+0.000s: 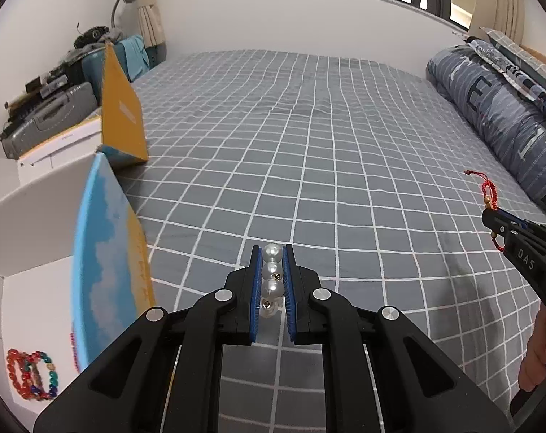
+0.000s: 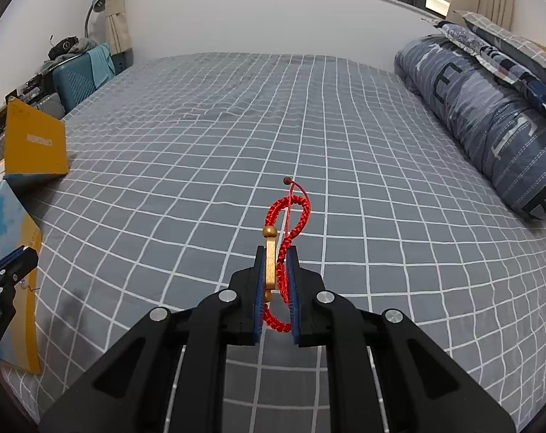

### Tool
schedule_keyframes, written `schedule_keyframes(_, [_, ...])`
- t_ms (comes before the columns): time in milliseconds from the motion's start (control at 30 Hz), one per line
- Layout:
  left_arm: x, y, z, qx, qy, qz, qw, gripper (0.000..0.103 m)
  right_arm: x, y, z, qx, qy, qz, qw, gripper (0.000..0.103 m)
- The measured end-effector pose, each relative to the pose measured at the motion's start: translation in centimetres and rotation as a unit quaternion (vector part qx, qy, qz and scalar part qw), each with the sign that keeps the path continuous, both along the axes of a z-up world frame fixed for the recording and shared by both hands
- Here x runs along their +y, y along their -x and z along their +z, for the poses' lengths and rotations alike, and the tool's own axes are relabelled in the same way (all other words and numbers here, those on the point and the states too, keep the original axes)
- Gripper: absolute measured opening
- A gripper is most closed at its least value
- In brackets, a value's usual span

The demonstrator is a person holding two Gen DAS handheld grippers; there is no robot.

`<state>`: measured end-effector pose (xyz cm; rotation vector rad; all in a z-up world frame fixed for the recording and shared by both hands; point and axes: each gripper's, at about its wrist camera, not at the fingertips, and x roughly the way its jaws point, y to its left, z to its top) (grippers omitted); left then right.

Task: Organize jewelry
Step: 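Carry the pearl strand and red string bracelet over the white box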

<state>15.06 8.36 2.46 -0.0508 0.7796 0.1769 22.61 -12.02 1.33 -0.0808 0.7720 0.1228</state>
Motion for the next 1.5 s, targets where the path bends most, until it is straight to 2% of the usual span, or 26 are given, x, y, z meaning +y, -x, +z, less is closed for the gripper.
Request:
schedule_keyframes(500, [1.7,4.1,3.4,-0.024,-0.009,0.031,0.9992,0.011,1.0,3.9,2.2,-0.008,-0.010,-0.001,1.000,0.010])
schedule_keyframes(800, [4.0,5.7,6.3,-0.026,0.006,0.050,0.9984,0.011,3.6,6.1,5.5,-0.027,-0.022,0.016,0.999,0.010])
schedule_keyframes(967, [6.3,7.7,8.1,-0.031,0.010,0.059,0.9977,0.011,7.9,8.2,7.9,-0.043,-0.021,0.049,0.998,0.010])
schedule_keyframes(1167, [12.0,11.8,10.4,-0.037,-0.003,0.108,0.9935,0.011,14.8,11.2,10.1,-0.052,-0.025,0.103,0.993,0.010])
schedule_keyframes(1300, [15.8,14.1,11.0,-0.034,-0.006,0.139,0.9898,0.011,19.8,12.9,10.7,-0.055,-0.020,0.142,0.988,0.010])
schedule_keyframes(1500, [21.4,17.2,10.3,-0.017,-0.001,0.181,0.9834,0.011,26.4,14.9,9.9,-0.043,-0.009,0.189,0.981,0.010])
